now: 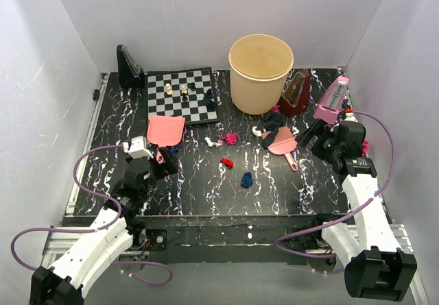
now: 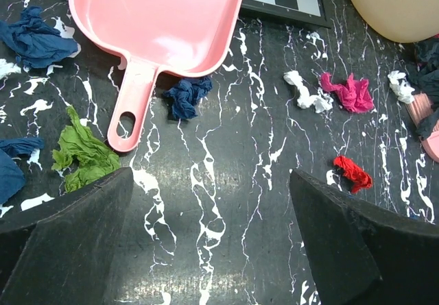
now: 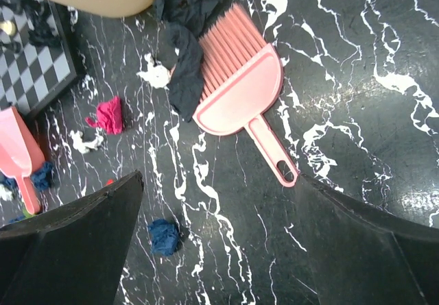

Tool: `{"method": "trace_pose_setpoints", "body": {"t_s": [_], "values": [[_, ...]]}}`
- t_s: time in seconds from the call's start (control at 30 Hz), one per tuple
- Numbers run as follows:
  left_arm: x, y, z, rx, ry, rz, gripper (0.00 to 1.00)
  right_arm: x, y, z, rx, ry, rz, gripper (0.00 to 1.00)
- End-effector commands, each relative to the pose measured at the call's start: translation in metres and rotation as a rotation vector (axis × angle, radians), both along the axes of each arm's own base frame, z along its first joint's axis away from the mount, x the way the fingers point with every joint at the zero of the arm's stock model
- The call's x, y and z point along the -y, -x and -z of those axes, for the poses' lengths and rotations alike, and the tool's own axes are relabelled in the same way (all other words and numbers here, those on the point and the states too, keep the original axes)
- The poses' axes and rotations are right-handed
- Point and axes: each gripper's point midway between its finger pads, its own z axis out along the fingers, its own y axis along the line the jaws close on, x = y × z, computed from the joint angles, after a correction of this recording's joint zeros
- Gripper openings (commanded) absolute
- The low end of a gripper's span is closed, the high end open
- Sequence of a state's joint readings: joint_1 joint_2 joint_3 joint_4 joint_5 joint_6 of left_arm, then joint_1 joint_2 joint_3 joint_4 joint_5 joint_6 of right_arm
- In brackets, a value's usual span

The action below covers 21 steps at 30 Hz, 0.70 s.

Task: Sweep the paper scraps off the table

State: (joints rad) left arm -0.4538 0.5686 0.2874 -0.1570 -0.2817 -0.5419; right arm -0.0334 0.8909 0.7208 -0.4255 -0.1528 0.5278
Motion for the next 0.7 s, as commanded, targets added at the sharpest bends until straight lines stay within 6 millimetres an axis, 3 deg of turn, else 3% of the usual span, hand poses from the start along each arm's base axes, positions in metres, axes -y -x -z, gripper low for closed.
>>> {"method": "trace_pose_setpoints", "body": {"t_s": [0.0, 0.1, 0.2, 0.37, 0.53, 0.67], "values": [[-0.006, -0.004, -0.002, -0.006, -0.03, -0.036, 0.98, 0.013, -0.001, -0.005, 0.042, 0.001, 0.103, 0.98], [-0.018, -0.009, 0.0, -0.04, -0.076, -0.107, 0.98, 0.017, 0.003, -0.004, 0.032, 0.009, 0.13, 0.98], [-0.03, -0.014, 0.001, -0.067, -0.115, -0.183, 0.98, 0.001, -0.002, -0.011, 0.097, -0.048, 0.055, 0.92], [-0.035, -0.029, -0.01, -0.061, -0.22, -0.188, 0.98, -0.015, -0.006, -0.018, 0.157, -0.094, -0.031, 0.92], [-0.033, -0.039, -0.005, -0.101, -0.259, -0.172, 0.98, -0.031, -0.009, -0.012, 0.158, -0.089, -0.124, 0.91], [-0.033, -0.043, -0.004, -0.096, -0.235, -0.179, 0.98, -0.043, -0.016, 0.002, 0.114, 0.049, -0.17, 0.9]]}}
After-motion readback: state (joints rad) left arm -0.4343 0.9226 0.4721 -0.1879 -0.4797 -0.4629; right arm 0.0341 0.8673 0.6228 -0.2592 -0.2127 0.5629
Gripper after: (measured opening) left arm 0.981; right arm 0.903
